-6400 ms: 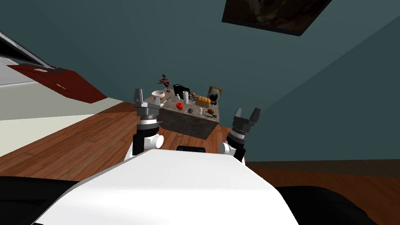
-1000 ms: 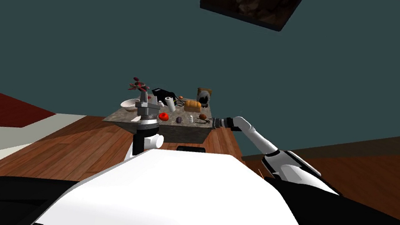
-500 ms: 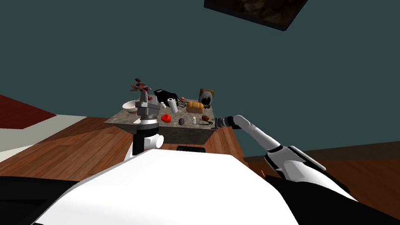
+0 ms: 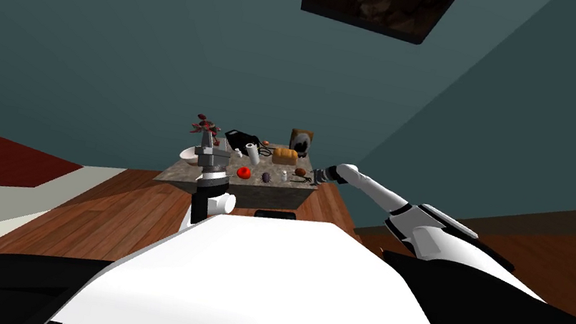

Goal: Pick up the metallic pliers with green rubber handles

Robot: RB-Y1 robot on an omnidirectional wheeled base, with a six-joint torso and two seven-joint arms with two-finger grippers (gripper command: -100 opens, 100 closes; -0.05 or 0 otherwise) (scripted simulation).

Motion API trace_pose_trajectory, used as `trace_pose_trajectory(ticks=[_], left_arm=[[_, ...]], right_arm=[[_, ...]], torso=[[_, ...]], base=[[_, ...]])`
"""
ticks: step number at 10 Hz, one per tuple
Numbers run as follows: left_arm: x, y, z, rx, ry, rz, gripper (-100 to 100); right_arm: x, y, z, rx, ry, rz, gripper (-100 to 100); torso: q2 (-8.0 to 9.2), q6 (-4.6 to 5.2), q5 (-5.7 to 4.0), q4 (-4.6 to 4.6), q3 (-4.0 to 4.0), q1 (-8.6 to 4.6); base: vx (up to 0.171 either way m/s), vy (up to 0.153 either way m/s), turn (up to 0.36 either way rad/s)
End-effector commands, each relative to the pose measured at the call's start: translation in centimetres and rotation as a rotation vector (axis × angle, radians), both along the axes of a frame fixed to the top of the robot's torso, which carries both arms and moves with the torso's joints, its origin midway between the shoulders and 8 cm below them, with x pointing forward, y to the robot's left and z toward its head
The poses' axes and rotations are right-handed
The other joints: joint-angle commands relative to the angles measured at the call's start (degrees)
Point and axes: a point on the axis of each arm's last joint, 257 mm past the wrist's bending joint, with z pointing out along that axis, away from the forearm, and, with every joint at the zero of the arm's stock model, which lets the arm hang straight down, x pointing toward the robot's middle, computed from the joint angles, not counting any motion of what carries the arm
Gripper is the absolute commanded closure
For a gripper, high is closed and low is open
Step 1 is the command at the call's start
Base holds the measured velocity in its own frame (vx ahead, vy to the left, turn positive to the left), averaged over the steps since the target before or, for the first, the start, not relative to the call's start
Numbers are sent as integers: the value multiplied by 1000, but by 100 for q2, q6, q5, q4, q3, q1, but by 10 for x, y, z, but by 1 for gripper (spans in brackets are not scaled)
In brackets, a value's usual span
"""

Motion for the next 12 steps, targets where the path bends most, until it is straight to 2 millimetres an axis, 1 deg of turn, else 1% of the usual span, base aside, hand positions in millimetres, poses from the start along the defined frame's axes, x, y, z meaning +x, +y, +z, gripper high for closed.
trace_pose_trajectory(ticks=[1, 3, 5, 8, 9, 10, 11, 12], left_arm=[[0, 0, 0, 0, 0, 0, 0], [0, 0, 0, 0, 0, 0, 0], [0, 0, 0, 0, 0, 0, 0], [0, 0, 0, 0, 0, 0, 0], [0, 0, 0, 0, 0, 0, 0], [0, 0, 0, 0, 0, 0, 0], [0, 0, 0, 0, 0, 0, 0], [0, 0, 0, 0, 0, 0, 0]], right_arm=[[2, -11, -5, -50, -6, -1, -100], [7, -40, -13, -154, -8, -7, -100], [8, -63, -21, -237, -5, -9, -100], [5, -84, -30, -310, 7, -10, -100], [6, -80, -28, -295, 4, -10, -100], [6, -81, -28, -298, 5, -11, 0], [10, -81, -35, -296, 7, -26, -100], [12, -81, -40, -296, 9, -36, -100]], torso=[[0, 0, 0, 0, 0, 0], [4, 0, -2, 1, 3, -8], [6, 0, 2, 2, 4, 7], [10, 1, -3, 2, 6, -14], [13, 2, -4, 3, 7, -19], [13, 2, -6, 3, 8, -31], [13, 3, -9, 3, 8, -40], [18, 0, -11, 3, 10, -49]], base=[[13, 93, -4], [18, 99, 8], [11, 129, 0], [4, 75, 4], [-2, 28, -3], [0, 6, 0], [-22, -18, 90], [-42, -38, 145]])
